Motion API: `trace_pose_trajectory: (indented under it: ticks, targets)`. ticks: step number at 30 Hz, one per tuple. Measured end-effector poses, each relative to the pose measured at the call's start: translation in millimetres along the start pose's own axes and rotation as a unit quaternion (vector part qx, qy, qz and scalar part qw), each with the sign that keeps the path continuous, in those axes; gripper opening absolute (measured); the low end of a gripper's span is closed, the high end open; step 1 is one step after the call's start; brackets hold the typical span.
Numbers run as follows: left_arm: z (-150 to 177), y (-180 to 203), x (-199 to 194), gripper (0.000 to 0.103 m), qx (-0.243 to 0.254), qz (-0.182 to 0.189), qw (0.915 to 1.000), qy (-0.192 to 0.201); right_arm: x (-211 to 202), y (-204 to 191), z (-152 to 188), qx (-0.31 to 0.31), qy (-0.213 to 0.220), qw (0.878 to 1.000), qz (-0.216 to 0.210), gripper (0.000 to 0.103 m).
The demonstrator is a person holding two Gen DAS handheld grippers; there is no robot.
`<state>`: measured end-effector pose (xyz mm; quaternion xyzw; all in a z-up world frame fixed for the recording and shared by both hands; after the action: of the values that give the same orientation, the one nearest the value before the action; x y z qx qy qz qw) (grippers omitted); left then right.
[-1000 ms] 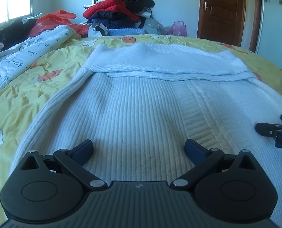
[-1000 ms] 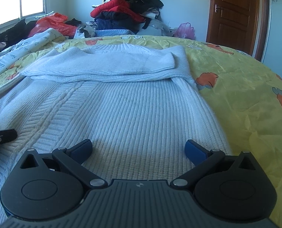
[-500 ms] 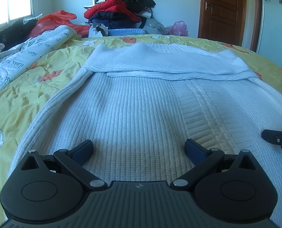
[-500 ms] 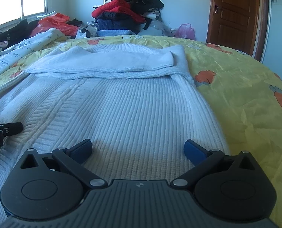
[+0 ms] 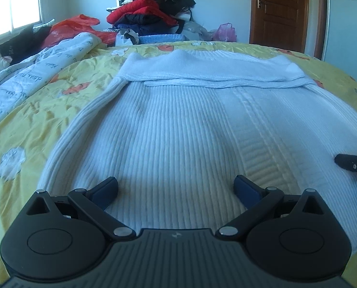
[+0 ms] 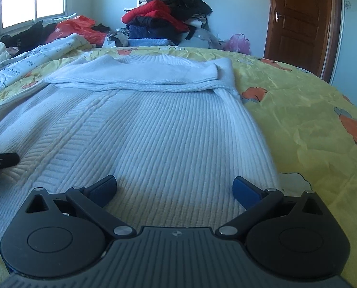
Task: Fold small clothes
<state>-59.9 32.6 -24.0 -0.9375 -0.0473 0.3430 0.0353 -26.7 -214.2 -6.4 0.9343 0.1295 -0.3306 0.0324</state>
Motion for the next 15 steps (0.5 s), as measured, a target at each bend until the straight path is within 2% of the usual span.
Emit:
trace_pose_trajectory:
  ticks: [7, 15]
  targets:
    - [2.7, 0.3, -6.6, 0.103, -0.005, -0.010, 0.9999, -0.008, 0.8, -0.1, -1.6, 0.000, -0.002, 1.000, -0.001, 0.102]
    - [8.4, 1.6, -11.7, 0.103, -0.013, -0.017, 0.9998, -0.001, 0.9, -1.1, -1.0, 0.002, 0.000, 1.000, -0.003, 0.102]
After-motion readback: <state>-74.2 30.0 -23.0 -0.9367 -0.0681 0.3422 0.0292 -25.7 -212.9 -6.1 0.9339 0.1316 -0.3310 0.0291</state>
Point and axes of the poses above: each gripper's, at about its wrist camera, not at the fingertips, and x roughly the way its jaws point, y to its right, z to its underside, the point moved 2 cm from there along x, roughly the way its jaws point, and after that the axes turned 7 degrees about -z, right-handed, at the moved point
